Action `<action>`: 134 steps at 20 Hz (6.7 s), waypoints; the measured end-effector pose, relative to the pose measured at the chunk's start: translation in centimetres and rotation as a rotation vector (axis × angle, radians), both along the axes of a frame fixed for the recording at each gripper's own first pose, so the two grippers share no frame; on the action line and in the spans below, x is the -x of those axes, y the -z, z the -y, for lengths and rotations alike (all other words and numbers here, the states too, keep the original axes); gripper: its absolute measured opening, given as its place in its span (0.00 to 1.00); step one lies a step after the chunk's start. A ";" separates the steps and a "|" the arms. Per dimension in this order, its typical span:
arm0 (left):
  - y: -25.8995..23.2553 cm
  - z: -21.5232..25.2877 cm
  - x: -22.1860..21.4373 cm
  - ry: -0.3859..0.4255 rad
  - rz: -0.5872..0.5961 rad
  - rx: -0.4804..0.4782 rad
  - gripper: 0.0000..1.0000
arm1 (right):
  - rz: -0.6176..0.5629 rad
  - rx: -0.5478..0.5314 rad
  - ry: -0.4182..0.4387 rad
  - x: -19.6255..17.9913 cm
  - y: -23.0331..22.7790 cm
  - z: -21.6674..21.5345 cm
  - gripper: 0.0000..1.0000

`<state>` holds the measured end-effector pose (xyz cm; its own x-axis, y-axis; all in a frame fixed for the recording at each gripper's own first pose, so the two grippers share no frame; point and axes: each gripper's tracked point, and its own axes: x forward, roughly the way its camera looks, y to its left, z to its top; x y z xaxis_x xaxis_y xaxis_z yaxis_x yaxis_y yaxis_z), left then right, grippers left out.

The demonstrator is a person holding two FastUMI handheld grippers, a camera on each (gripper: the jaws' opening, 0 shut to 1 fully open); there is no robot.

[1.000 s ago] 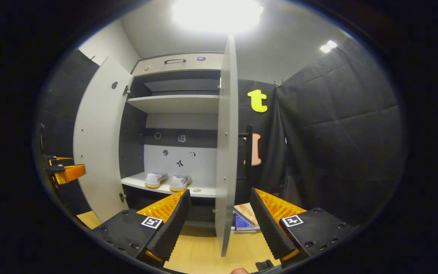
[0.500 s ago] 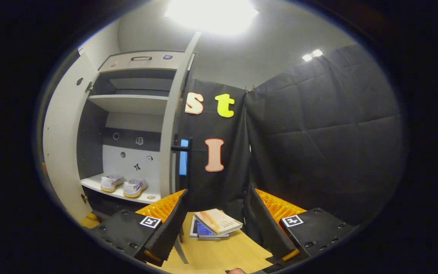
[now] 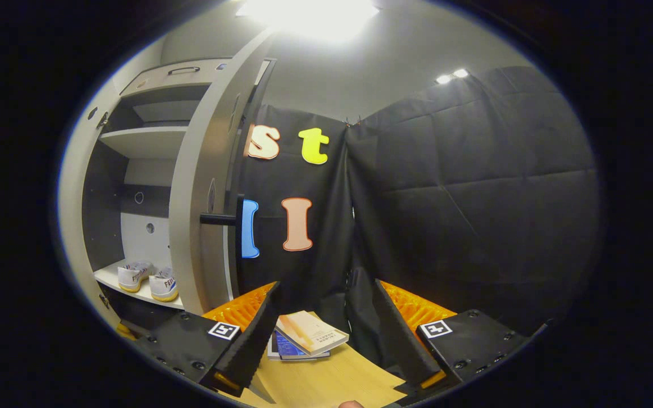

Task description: Grab one shoe with the right hand and put it into the shoe cabinet, grab the other shoe with the left hand and put it into the shoe cabinet; then close the right door with the right hand and the left door with the left hand.

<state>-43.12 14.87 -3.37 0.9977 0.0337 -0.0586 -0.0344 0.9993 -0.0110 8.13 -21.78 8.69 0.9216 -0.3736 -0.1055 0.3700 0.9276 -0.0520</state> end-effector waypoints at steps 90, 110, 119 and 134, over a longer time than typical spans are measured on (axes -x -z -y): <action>-0.4 8.8 -11.9 0.129 -0.023 -0.007 0.94 | -0.090 -0.079 -0.374 3.8 7.2 -11.2 0.98; -1.4 2.9 0.1 0.072 -0.014 -0.046 0.94 | 0.027 -0.090 -0.498 9.2 1.4 -18.0 0.97; -0.5 2.4 3.2 0.084 -0.018 -0.046 0.94 | 0.061 -0.083 -0.495 11.5 0.2 -19.0 0.97; 0.2 0.8 3.4 0.080 -0.027 -0.040 0.94 | 0.066 -0.072 -0.496 11.7 -0.2 -19.9 0.97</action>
<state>-46.48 14.02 -3.53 0.9953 -0.0435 -0.0862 0.0462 0.9985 0.0290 -3.55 -1.85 8.93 0.9919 0.1170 -0.0504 -0.1157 0.9929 0.0268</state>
